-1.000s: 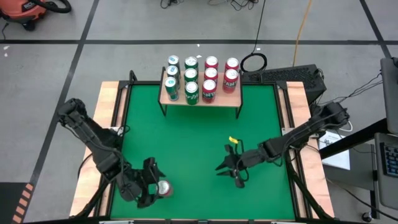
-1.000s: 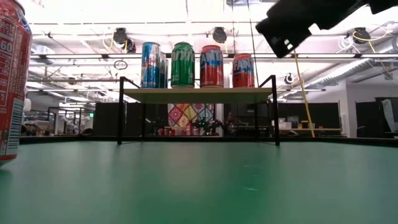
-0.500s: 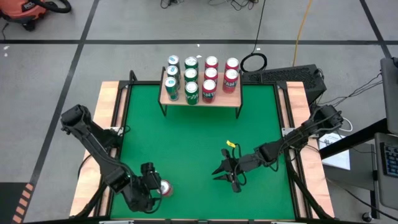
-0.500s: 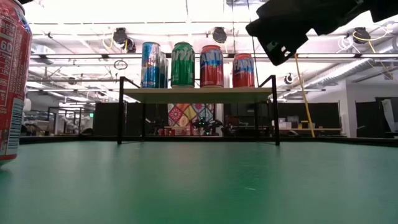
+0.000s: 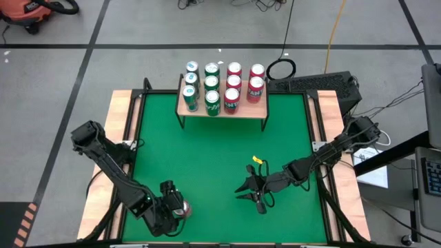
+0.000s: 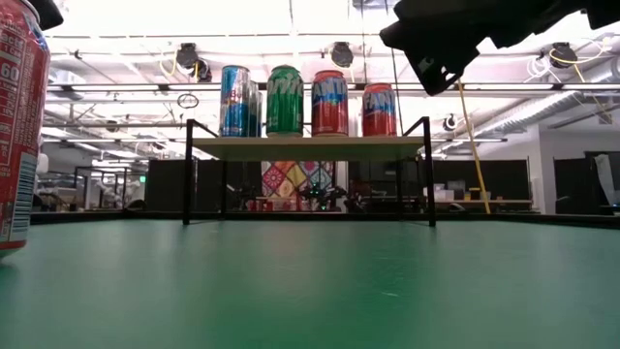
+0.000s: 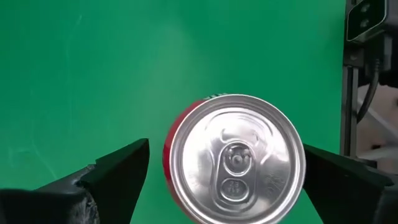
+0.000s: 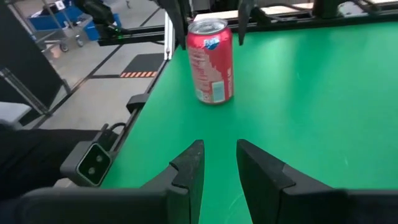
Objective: Place canned beverage on shelf
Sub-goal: Put the orange soda can on the shelf aligned with the other orange soda can
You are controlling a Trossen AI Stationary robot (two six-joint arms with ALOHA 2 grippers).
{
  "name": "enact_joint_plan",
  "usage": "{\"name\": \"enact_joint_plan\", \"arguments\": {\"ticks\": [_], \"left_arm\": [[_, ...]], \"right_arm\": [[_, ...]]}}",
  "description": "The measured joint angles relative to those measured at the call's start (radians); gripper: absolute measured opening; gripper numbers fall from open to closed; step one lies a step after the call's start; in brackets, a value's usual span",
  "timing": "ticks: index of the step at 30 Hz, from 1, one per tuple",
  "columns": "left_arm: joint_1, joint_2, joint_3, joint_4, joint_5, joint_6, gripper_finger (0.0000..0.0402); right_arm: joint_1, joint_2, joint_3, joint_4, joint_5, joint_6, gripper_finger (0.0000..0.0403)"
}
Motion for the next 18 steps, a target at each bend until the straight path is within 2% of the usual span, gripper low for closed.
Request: {"name": "enact_joint_plan", "arguments": {"ticks": [10, 18], "left_arm": [[0.011, 0.000, 0.000, 0.001, 0.008, -0.051, 0.0290], [0.028, -0.001, 0.022, -0.005, -0.034, -0.054, 0.0286]], "right_arm": [[0.023, 0.000, 0.000, 0.011, 0.098, -0.022, 0.0086], [0.066, 0.000, 0.000, 0.035, 0.198, -0.019, 0.0086]]}}
